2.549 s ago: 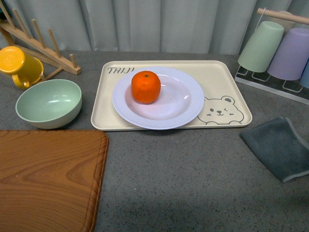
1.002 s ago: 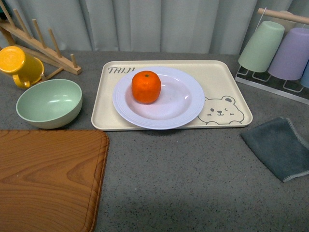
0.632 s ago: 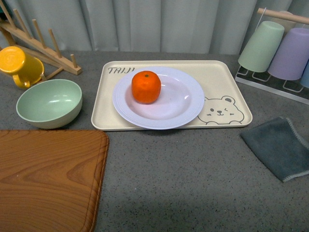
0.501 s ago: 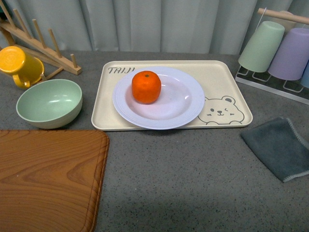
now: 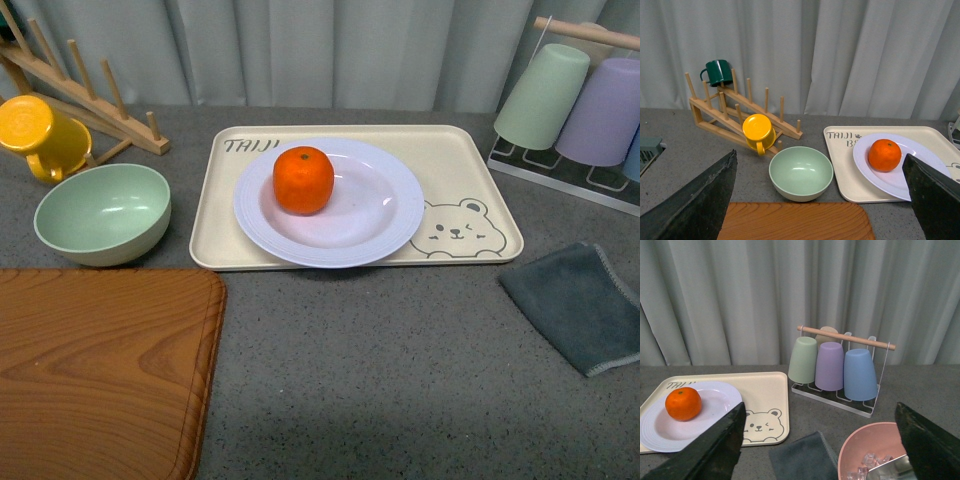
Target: Place orange and plate with both arms
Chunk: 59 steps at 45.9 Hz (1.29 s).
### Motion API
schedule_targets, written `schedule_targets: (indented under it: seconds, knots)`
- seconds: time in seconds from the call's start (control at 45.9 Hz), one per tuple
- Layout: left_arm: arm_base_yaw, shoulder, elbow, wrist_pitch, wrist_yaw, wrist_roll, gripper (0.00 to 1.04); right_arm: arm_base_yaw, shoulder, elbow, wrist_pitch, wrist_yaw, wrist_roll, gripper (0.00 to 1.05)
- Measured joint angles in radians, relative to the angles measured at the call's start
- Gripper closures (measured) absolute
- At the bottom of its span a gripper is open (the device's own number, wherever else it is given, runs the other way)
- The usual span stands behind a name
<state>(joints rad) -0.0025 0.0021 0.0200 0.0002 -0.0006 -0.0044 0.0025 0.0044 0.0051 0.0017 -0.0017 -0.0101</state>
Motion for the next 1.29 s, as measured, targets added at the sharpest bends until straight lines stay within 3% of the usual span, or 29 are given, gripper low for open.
schedule_targets:
  seconds: [0.087, 1.285]
  knots:
    - [0.0, 0.0, 0.0, 0.0, 0.0, 0.0, 0.06, 0.0, 0.0, 0.0, 0.0, 0.0, 0.001, 0.07]
    - [0.0, 0.0, 0.0, 0.0, 0.0, 0.0, 0.06, 0.0, 0.0, 0.0, 0.0, 0.0, 0.001, 0.09]
